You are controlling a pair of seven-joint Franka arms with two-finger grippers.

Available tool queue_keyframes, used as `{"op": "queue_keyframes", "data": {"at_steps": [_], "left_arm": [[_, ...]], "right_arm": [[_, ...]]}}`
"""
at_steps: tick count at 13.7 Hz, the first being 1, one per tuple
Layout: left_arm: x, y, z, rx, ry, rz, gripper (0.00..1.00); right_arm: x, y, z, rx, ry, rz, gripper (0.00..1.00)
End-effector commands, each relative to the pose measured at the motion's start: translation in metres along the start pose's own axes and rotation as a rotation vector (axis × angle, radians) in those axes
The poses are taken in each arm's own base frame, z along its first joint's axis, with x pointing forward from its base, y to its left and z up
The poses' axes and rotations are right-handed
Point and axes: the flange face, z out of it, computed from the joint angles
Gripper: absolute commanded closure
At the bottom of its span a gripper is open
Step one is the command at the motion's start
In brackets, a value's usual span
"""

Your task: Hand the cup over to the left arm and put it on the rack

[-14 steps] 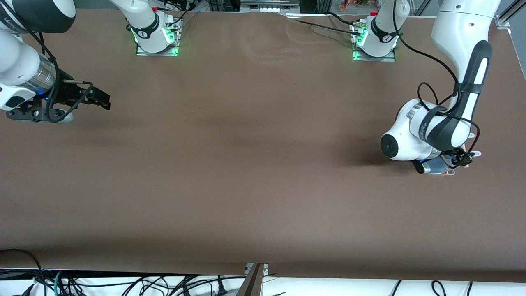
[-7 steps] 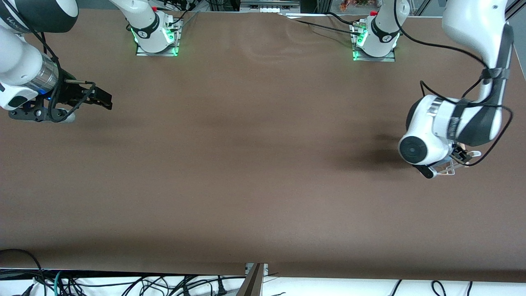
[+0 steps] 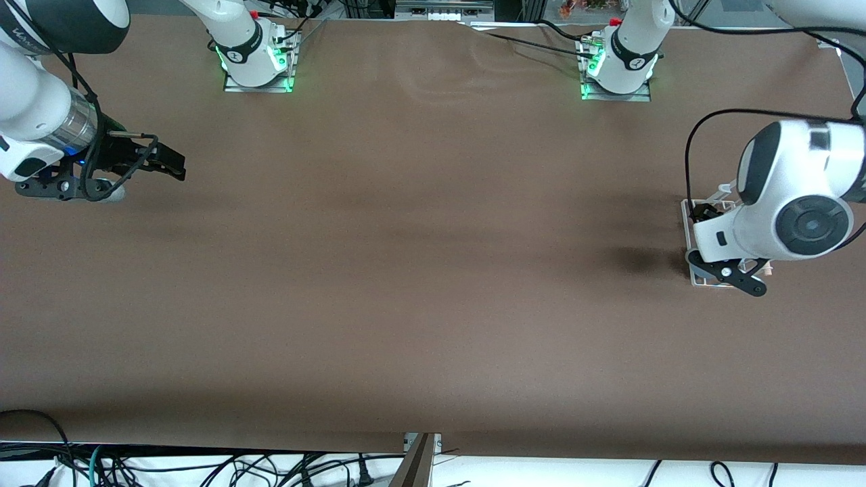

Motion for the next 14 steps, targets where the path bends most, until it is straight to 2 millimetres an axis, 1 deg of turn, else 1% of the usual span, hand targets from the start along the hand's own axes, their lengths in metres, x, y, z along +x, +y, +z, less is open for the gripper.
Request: {"op": "queue_keyframes", "data": {"at_steps": [1,2,3,4,6,7,8,9,11,14], "left_arm": [[-0.024,0.024,-0.059,-0.102,0.148,-0.079,0.00],[-0.038,0.029,-0.076,-0.106,0.185,-0.115,0.00],[-0.053,0.043,-0.091,-0.103,0.215,-0.152,0.00],[-0.062,0.048,-0.102,-0.083,0.263,-0.183,0.00],[-0.087,0.056,-0.120,-0.048,0.352,-0.211,0.00],[-0.099,0.064,-0.121,-0.065,0.372,-0.259,0.00],[-0.102,0.068,-0.121,-0.117,0.383,-0.343,0.00],[-0.104,0.068,-0.121,-0.154,0.382,-0.418,0.00],[-0.105,0.069,-0.117,-0.173,0.370,-0.443,0.00],[-0.106,0.067,-0.118,-0.171,0.373,-0.440,0.00]], "right_arm": [[0.001,-0.003,-0.006,-0.005,0.002,0.008,0.01],[0.001,-0.004,-0.006,-0.005,0.002,0.007,0.01],[0.001,-0.004,-0.006,-0.005,0.003,0.007,0.01],[0.001,-0.004,-0.006,-0.005,0.003,0.007,0.01],[0.001,-0.004,-0.006,-0.005,0.003,0.007,0.01],[0.001,-0.004,-0.006,-0.005,0.003,0.013,0.01],[0.001,-0.004,-0.006,-0.005,0.003,0.014,0.01],[0.001,-0.005,-0.005,-0.005,0.002,0.013,0.01],[0.001,-0.006,-0.005,-0.005,0.002,0.011,0.01],[0.001,-0.006,-0.005,-0.005,0.002,0.010,0.01]]}}
